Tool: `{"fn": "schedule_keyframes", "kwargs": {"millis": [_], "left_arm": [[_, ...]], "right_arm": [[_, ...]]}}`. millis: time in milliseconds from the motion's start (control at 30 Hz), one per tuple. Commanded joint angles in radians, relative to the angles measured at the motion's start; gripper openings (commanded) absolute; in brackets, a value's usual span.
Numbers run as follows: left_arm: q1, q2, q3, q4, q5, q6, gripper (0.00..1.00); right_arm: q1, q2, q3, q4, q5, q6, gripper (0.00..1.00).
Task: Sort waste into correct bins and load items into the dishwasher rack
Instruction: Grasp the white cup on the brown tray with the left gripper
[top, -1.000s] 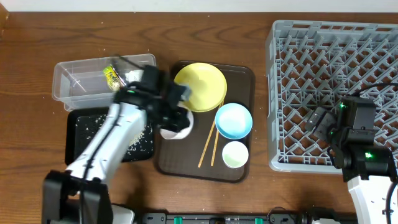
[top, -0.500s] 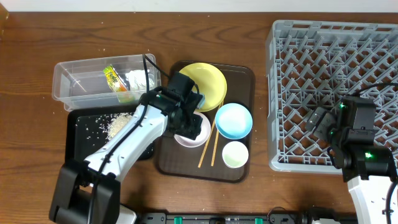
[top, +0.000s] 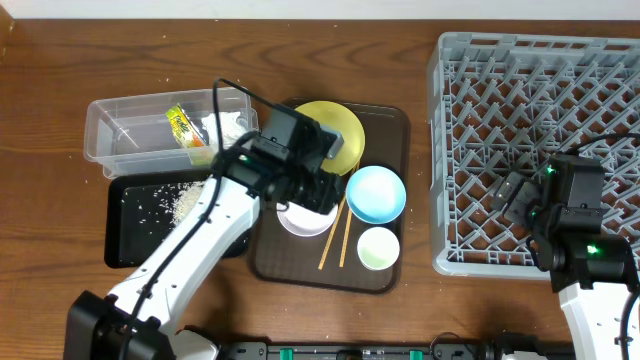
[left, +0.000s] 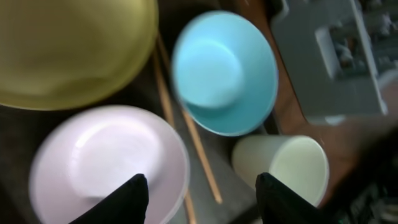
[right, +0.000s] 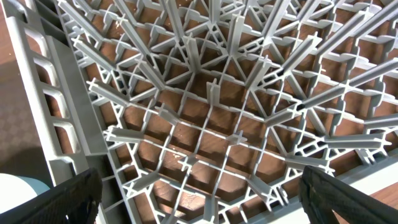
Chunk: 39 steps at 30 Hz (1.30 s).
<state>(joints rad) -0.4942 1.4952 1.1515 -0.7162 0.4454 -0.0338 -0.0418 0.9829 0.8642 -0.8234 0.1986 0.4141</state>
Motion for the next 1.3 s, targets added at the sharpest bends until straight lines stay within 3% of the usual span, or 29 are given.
{"fn": "schedule_keyframes", "kwargs": {"millis": [0,567,600,767,833,1067,1167,1267], "left_arm": [[-0.055,0.007,-0.025,-0.008,0.041,-0.006,0.59],[-0.239,0.14,-0.097,0.059,-0.016,-0.006,0.59],[-0.244,0.157,-0.097,0.066,-0.016,-0.007,0.54],[-0.247,0.197,-0.097,0.071,-0.016,-0.029,0.1],[-0.243,0.188,-0.091,0.067,-0.016,-0.029,0.06],[-0.19,0.059,-0.055,0.041,-0.011,-0.055,0.06],[-0.112,-0.016,-0.054,0.06,-0.011,-0.059,0.06],[-0.003,-0.052,-0.054,0.108,0.014,-0.104,0.06]], "right_arm": [[-0.013,-0.003,0.016,0.0,0.003,0.015,0.99],[-0.013,-0.003,0.016,-0.003,0.003,0.015,0.99],[-0.013,-0.003,0.016,-0.003,0.003,0.015,0.99],[-0.013,-0.003,0.016,-0.004,0.003,0.015,0.99],[-0.013,-0.003,0.016,-0.004,0.003,0.015,0.99],[-0.013,-0.003,0.016,0.014,0.003,0.014,0.99],[-0.013,-0.003,0.016,0.045,-0.019,0.013,0.99],[-0.013,0.004,0.016,0.1,-0.17,-0.079,0.99]]}}
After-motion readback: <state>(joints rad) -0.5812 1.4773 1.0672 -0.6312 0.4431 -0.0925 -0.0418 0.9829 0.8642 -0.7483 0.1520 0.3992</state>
